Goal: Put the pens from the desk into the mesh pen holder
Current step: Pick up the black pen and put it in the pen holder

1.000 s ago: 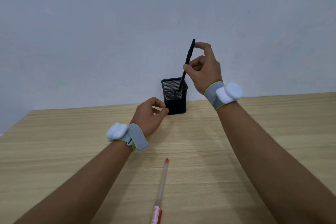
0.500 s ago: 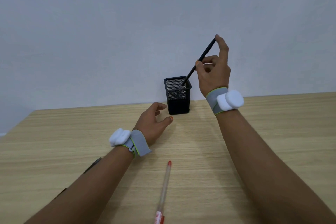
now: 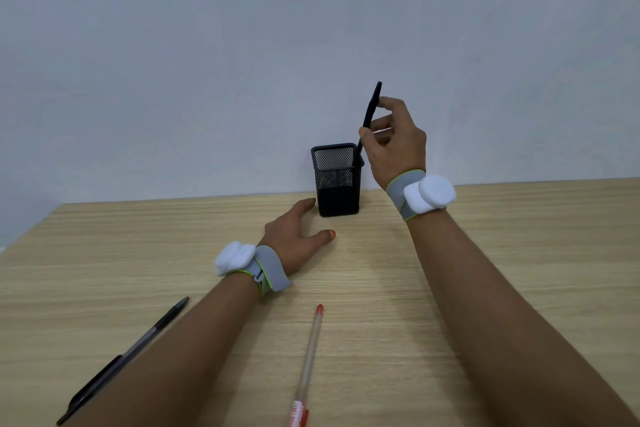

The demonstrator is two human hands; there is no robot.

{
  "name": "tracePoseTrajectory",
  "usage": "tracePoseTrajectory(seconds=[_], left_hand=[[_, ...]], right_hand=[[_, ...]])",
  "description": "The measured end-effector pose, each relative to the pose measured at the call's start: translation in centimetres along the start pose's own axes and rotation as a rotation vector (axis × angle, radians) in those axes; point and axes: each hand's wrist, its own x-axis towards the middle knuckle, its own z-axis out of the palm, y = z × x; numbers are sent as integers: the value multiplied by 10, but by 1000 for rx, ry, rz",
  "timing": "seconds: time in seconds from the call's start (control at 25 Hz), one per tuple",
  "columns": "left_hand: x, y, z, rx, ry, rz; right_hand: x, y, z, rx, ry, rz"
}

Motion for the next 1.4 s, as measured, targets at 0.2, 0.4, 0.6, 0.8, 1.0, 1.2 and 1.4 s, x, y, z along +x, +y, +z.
tracePoseTrajectory(seconds=[0.2,0.4,0.6,0.8,1.0,1.2,1.4], left_hand=[[-3,3,2,66,53,37],[-2,0,3,-18,42,37],[-3,0,2,-24,52,54],[-3,1,2,-40,51,57],[-5,4,2,-17,49,45],[-4,7,3,23,40,29],[-5,8,2,26,45,18]], right_hand=[[0,6,3,-62,-42,11],[-1,13,4,-117,-91,43],[-1,18,6,-189,-137,46],[-2,20,7,-244,-191,117],[-4,22,8,-242,-226,155],[-4,24,8,-233,-229,160],[-4,25,7,-233,-238,147]])
